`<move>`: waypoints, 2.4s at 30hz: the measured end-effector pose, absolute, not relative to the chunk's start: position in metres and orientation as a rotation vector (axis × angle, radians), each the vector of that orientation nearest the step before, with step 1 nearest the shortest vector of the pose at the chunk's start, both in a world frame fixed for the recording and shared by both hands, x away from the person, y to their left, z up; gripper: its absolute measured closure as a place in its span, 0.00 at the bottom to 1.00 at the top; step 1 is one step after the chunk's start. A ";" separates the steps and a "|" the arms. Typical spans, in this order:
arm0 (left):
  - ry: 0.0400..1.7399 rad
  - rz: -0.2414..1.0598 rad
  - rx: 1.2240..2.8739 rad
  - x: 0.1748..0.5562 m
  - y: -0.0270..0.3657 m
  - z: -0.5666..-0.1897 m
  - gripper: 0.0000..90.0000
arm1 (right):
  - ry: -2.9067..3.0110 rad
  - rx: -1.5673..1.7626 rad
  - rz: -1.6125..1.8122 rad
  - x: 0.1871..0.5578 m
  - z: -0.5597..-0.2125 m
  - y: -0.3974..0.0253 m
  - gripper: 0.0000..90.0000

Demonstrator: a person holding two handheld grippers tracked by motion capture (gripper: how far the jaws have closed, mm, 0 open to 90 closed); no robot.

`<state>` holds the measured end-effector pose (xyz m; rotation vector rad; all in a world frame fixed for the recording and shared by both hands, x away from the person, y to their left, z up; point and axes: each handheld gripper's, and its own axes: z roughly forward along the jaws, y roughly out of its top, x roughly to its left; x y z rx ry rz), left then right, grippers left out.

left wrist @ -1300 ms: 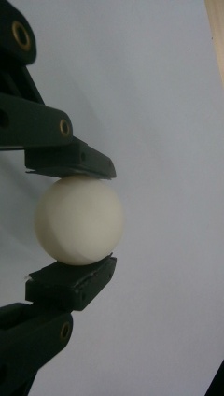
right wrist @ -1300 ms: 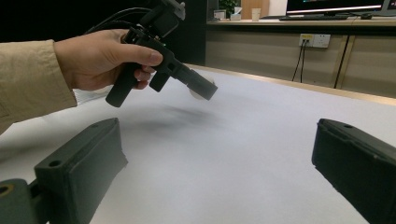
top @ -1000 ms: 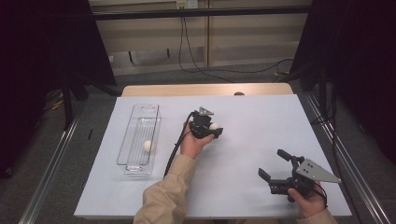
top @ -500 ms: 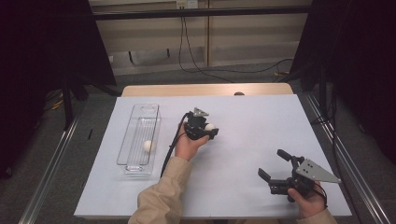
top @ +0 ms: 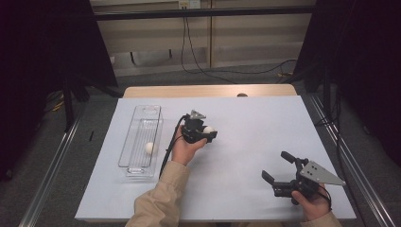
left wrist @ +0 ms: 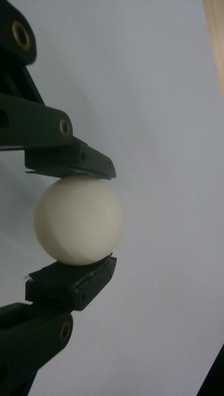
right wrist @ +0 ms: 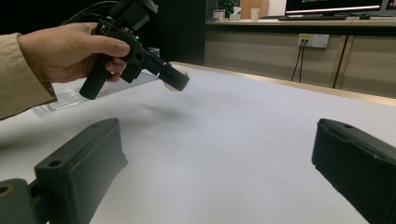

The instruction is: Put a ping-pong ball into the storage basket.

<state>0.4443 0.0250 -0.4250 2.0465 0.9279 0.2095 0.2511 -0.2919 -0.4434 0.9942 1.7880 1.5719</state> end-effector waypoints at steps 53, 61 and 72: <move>0.974 0.216 2.055 0.438 0.053 -0.423 0.57 | 1.798 0.998 1.562 0.251 -0.444 -0.291 0.02; 0.959 0.218 2.064 0.435 0.056 -0.418 0.57 | 1.799 0.997 1.562 0.251 -0.444 -0.291 0.02; 0.973 0.223 2.056 0.434 0.060 -0.416 0.57 | 1.801 0.995 1.564 0.251 -0.445 -0.291 0.02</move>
